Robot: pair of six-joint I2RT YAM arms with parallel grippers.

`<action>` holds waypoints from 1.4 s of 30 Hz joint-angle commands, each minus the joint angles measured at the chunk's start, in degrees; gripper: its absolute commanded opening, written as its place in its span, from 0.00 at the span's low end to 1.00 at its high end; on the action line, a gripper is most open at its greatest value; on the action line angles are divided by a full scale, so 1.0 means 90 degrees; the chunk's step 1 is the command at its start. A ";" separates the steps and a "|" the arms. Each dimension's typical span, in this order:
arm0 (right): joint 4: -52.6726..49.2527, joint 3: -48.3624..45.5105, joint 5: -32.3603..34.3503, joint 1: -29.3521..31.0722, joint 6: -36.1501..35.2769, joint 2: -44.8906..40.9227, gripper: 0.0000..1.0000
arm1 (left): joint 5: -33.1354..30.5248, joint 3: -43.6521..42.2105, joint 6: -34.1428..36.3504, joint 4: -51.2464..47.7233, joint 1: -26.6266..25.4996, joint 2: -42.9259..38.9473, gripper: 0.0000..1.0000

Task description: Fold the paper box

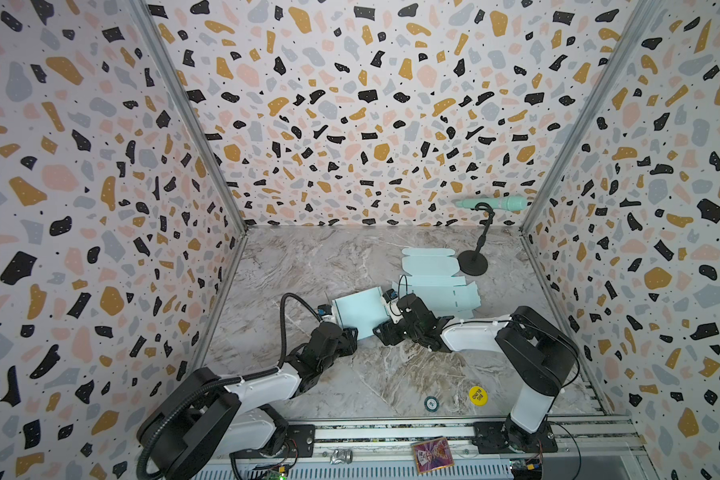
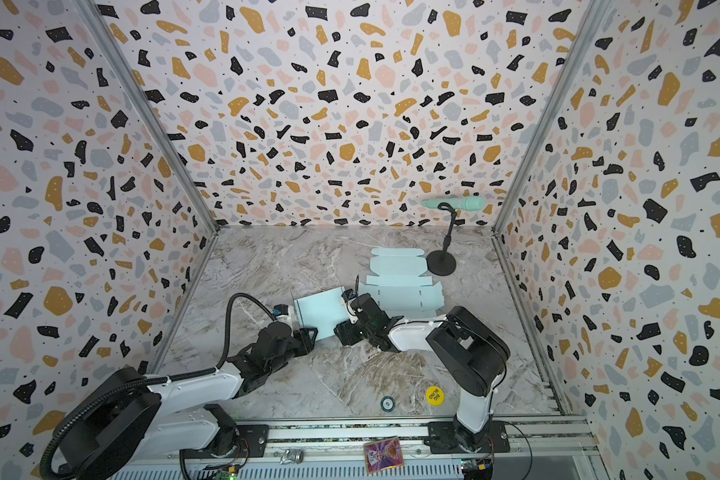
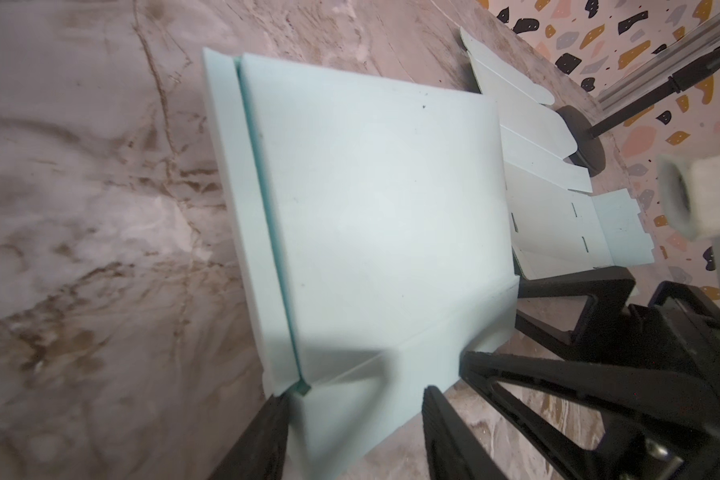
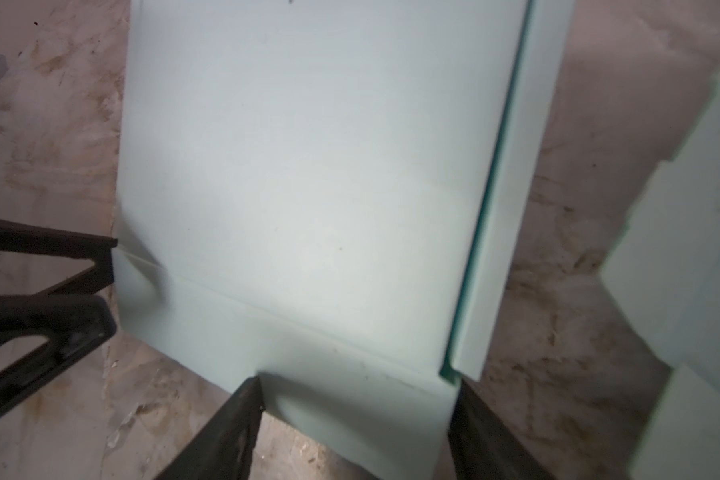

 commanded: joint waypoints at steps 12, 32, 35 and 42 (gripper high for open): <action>0.0094 0.0183 -0.0241 -0.0044 0.0058 -0.0479 0.75 | 0.0213 0.0115 0.0403 -0.0192 0.0385 -0.0228 0.58; -0.0034 0.0471 -0.0458 -0.0211 0.0165 -0.0245 0.81 | 0.0575 0.0445 0.0647 -0.0320 0.0660 0.0052 0.68; -0.0033 0.0429 -0.0427 -0.0220 0.0197 -0.0257 0.81 | 0.0529 0.0388 0.0539 -0.0309 0.0660 0.0052 0.70; -0.0065 0.0388 -0.0356 -0.0222 0.0228 -0.0274 0.81 | 0.0636 0.0082 0.0167 0.0069 0.0660 -0.0022 0.67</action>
